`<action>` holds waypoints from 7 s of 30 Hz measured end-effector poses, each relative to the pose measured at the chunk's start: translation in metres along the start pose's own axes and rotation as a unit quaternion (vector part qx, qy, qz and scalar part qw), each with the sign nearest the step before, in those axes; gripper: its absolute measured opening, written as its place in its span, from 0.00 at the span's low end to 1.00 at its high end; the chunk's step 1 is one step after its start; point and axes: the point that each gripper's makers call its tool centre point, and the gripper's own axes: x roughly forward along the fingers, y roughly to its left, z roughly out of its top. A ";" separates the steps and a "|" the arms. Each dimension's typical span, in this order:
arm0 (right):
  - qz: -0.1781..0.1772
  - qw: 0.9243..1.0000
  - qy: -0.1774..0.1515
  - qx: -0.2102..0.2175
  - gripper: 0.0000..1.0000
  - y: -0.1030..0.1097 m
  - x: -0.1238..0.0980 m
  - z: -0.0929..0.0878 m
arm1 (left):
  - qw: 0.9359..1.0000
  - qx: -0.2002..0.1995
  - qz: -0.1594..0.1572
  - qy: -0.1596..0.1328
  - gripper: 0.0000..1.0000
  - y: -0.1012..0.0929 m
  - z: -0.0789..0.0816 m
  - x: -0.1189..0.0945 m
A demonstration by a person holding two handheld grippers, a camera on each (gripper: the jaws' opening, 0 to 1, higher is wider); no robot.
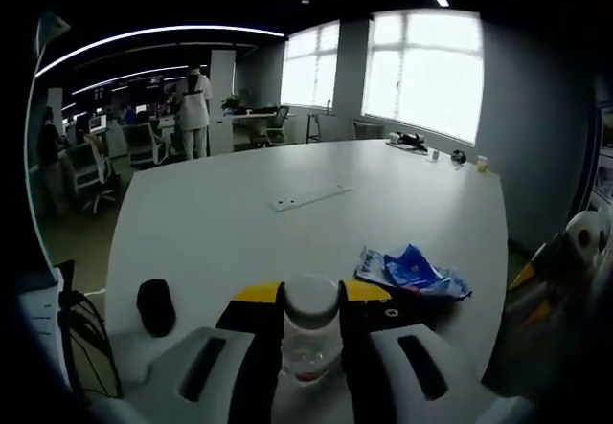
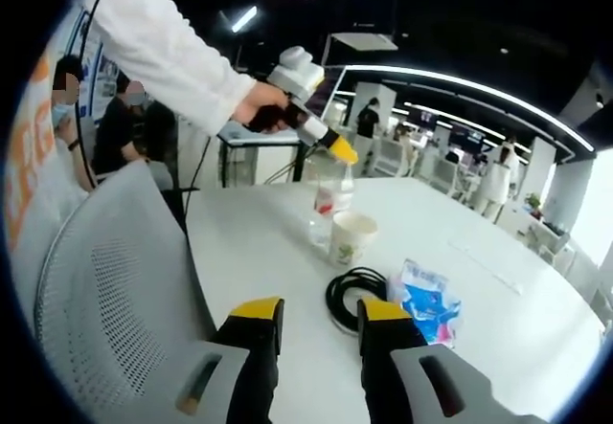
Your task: Arrange the tabletop items into an orderly group along one side of the table until the central work area is clear of visible clutter.
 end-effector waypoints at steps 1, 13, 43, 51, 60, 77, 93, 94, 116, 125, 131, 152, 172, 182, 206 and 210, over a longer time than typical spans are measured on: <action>0.001 1.000 0.001 0.000 0.30 0.000 0.000 0.000 | 1.000 0.002 -0.001 0.000 0.20 -0.001 0.000 0.000; 0.012 1.000 0.010 -0.009 0.30 0.006 0.001 -0.003 | 0.999 0.022 -0.025 -0.002 0.20 -0.007 -0.002 -0.003; 0.004 0.999 0.038 0.030 0.42 0.000 0.006 -0.014 | 0.998 0.049 0.021 -0.017 0.66 -0.036 -0.027 -0.034; 0.000 0.999 0.046 0.028 0.42 -0.001 0.006 -0.017 | 0.999 0.000 0.035 -0.004 0.73 -0.053 -0.063 -0.051; -0.010 0.998 0.059 0.023 0.43 -0.003 0.006 -0.023 | 0.997 -0.049 0.055 0.007 0.85 -0.069 -0.097 -0.068; -0.034 0.995 0.089 0.022 0.44 -0.006 0.005 -0.036 | 0.998 -0.023 0.038 0.035 0.81 -0.094 -0.123 -0.073; -0.070 0.990 0.122 0.023 0.47 -0.015 0.001 -0.051 | 0.999 -0.026 0.018 0.038 0.71 -0.100 -0.129 -0.075; -0.072 0.989 0.124 0.023 0.47 -0.015 0.001 -0.051 | 0.999 -0.022 0.015 0.035 0.71 -0.102 -0.128 -0.076; -0.068 0.984 0.156 0.060 0.48 -0.018 0.005 -0.064 | 0.999 0.009 0.008 0.032 0.58 -0.109 -0.123 -0.075; -0.046 0.987 0.120 0.093 0.50 -0.018 0.006 -0.052 | 0.998 -0.017 0.052 0.017 0.62 -0.094 -0.116 -0.074; -0.012 0.986 0.053 0.156 0.56 -0.027 0.002 -0.036 | 0.994 -0.051 0.090 0.018 0.68 -0.082 -0.117 -0.075; -0.044 0.961 0.027 0.271 0.53 -0.160 -0.027 -0.090 | 0.992 -0.106 0.059 0.039 0.58 -0.201 -0.109 -0.001; -0.006 0.962 0.032 0.273 0.46 -0.210 0.011 -0.103 | 0.986 -0.141 0.062 0.069 0.47 -0.207 -0.096 0.042; 0.058 0.966 0.056 0.247 0.37 -0.208 0.048 -0.100 | 0.981 -0.163 0.057 0.083 0.41 -0.212 -0.093 0.075; 0.105 0.960 0.080 0.247 0.02 -0.183 0.076 -0.118 | 0.957 -0.241 0.104 0.121 0.12 -0.203 -0.110 0.106; 0.098 0.958 0.077 0.258 0.00 -0.185 0.073 -0.114 | 0.955 -0.245 0.114 0.119 0.10 -0.198 -0.111 0.105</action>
